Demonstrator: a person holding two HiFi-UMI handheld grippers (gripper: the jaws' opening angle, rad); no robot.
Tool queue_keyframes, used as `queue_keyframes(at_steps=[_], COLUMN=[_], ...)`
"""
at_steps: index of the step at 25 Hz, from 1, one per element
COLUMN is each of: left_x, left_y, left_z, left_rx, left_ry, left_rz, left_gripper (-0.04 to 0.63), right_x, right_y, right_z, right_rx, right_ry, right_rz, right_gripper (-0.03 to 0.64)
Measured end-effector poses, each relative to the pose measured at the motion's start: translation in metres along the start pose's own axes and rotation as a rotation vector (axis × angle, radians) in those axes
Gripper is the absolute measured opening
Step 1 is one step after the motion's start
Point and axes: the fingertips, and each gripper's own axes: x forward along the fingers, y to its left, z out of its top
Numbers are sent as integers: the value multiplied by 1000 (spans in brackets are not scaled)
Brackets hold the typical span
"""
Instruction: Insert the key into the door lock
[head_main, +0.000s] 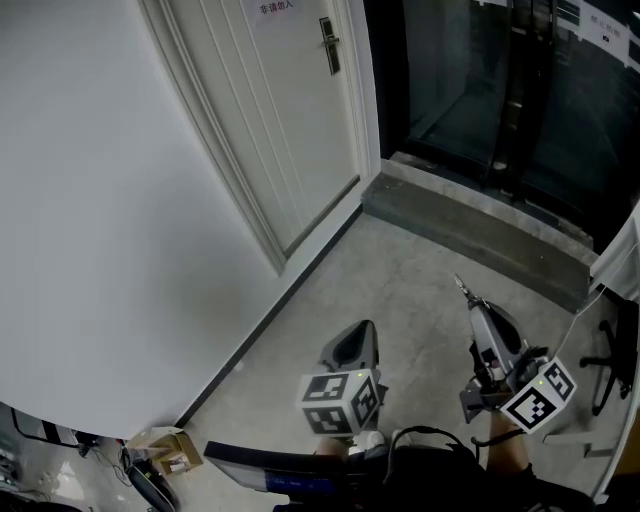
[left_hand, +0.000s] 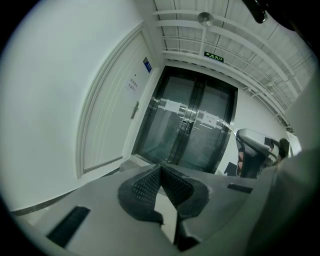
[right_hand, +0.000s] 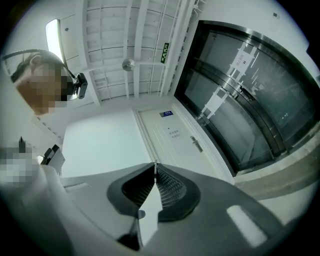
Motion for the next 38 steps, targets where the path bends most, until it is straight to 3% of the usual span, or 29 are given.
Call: queue_keyframes(at_steps=[7, 13, 24, 30, 38], left_x=[-3, 20, 142, 210, 257], left_y=[25, 43, 64, 57, 57], left_z=[-1, -16, 50, 67, 66], left_rx=[-47, -79, -47, -42, -57], left_ry=[-12, 37, 10, 18, 51], left_rz=[4, 17, 37, 59, 78], left_gripper=[0, 0, 0, 0, 0], right_x=[24, 45, 152, 189, 210], right_y=[7, -12, -101, -158, -203], right_z=[-19, -38, -12, 8, 9], right_rx=[-11, -34, -69, -115, -64], right_ry=[23, 66, 74, 91, 110], right_rz=[1, -22, 34, 53, 59], right_gripper=[12, 12, 12, 12, 12])
